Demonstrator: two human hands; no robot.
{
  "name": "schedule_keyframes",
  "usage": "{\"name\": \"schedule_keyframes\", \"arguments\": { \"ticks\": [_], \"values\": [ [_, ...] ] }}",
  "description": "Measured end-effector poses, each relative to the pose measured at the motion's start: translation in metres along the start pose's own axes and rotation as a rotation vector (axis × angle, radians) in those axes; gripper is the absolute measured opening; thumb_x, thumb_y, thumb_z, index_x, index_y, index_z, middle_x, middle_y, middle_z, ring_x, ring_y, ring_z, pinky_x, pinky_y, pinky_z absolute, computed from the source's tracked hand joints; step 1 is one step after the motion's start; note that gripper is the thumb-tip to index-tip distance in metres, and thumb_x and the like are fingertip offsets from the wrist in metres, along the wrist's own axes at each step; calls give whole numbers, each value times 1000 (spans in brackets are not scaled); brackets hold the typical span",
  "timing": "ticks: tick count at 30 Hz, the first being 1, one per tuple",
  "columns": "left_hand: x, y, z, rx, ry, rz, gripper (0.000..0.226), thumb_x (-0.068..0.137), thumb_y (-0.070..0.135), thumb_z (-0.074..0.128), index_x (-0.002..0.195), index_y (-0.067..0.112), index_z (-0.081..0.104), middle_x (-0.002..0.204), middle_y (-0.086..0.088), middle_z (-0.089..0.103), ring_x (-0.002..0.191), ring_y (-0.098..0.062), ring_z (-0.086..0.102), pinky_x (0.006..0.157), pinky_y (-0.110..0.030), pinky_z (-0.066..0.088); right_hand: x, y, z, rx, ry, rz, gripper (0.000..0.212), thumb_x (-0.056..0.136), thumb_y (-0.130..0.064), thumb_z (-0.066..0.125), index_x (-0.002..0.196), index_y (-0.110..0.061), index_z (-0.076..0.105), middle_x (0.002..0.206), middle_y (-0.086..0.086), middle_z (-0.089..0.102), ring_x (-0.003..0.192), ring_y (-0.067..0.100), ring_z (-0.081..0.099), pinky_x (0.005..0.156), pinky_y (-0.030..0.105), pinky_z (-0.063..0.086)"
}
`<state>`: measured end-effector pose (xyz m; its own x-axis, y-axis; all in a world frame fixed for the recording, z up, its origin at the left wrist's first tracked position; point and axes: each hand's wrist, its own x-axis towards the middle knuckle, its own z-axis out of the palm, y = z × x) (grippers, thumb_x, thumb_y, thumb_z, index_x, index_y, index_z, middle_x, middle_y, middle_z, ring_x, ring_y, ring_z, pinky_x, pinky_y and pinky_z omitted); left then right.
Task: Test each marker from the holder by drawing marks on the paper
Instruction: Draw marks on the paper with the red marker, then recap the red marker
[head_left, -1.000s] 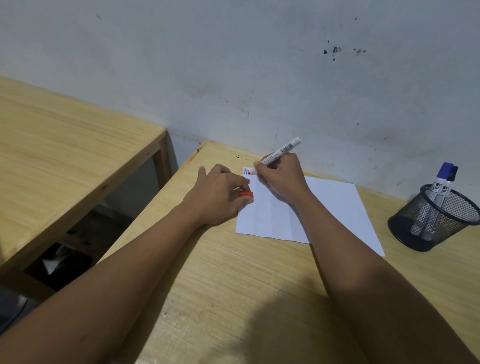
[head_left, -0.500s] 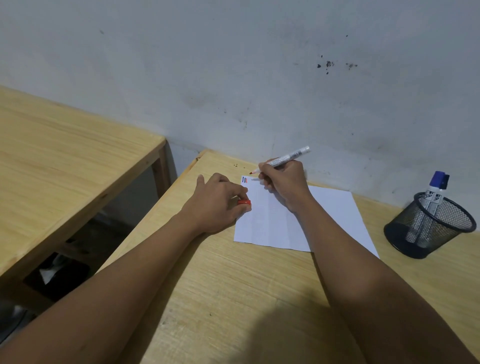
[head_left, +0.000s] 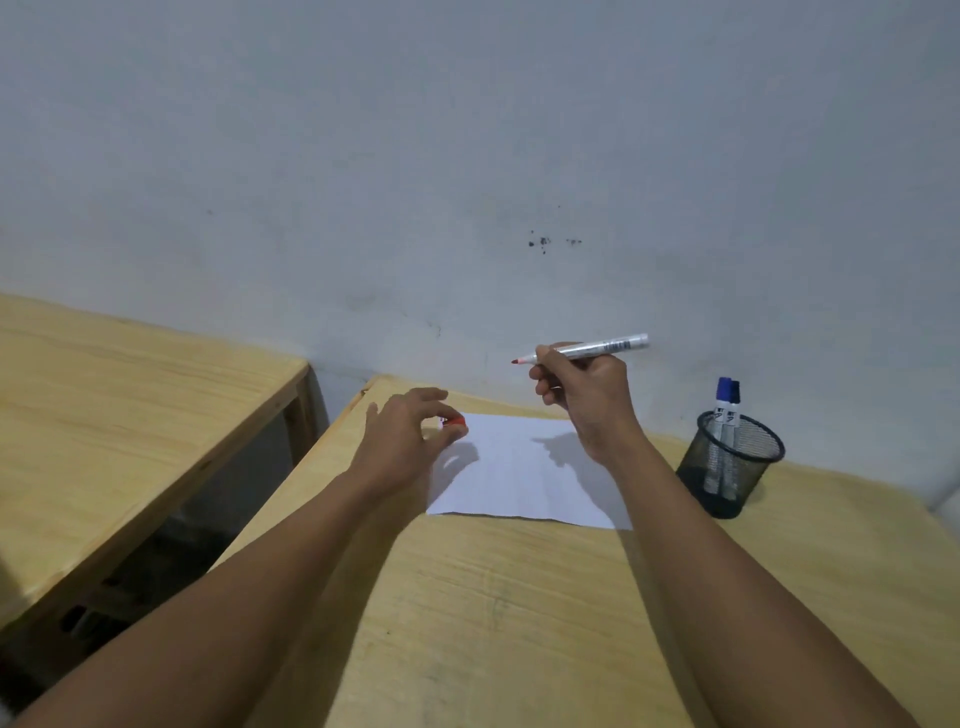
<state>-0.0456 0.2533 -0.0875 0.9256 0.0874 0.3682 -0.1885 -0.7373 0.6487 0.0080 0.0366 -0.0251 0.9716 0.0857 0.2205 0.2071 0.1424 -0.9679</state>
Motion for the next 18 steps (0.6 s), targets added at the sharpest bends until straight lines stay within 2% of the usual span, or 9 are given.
{"name": "schedule_keyframes", "arguments": {
  "ticks": [2, 4, 7, 9, 14, 18],
  "values": [
    [4, 30, -6, -123, 52, 50, 20, 83, 55, 65, 92, 40, 74, 130, 10, 64, 119, -13, 57, 107, -57, 38, -13, -20, -13, 4, 5, -37, 7, 95, -11, 72, 90, -5, 72, 73, 11, 70, 60, 20, 59, 56, 28, 48],
    [9, 66, -13, -209, 95, 105, 15, 85, 47, 71, 93, 36, 75, 121, 13, 67, 110, -9, 61, 98, -41, 47, -25, -40, -26, 8, 5, -75, 6, 95, -10, 71, 91, -5, 72, 74, 11, 70, 61, 20, 59, 56, 28, 49],
    [12, 119, -19, -297, 102, 170, 11, 85, 40, 74, 95, 34, 75, 111, 17, 68, 100, -4, 62, 76, -18, 43, -44, -71, -42, -4, 2, -129, 8, 95, -10, 70, 95, -3, 73, 78, 11, 71, 65, 20, 59, 57, 29, 50],
    [11, 146, -22, -327, 93, 210, 11, 86, 38, 74, 96, 34, 74, 108, 16, 69, 99, -4, 62, 73, -14, 41, -55, -89, -52, -17, 13, -165, 10, 95, -11, 71, 97, -2, 75, 80, 9, 72, 67, 19, 60, 59, 29, 51],
    [6, 189, -26, -376, 68, 259, 17, 86, 39, 73, 98, 28, 77, 100, 17, 74, 95, -3, 67, 67, -19, 41, -75, -122, -74, -17, 44, -226, 8, 94, -10, 72, 91, -4, 76, 81, 12, 72, 66, 20, 59, 59, 30, 51],
    [-1, 216, -28, -393, 21, 312, 15, 87, 35, 74, 98, 25, 78, 93, 17, 75, 86, 2, 68, 66, -7, 43, -89, -140, -88, -62, 47, -260, 13, 93, -10, 73, 93, 3, 76, 82, 14, 72, 63, 19, 58, 58, 30, 49]
  ]
}}
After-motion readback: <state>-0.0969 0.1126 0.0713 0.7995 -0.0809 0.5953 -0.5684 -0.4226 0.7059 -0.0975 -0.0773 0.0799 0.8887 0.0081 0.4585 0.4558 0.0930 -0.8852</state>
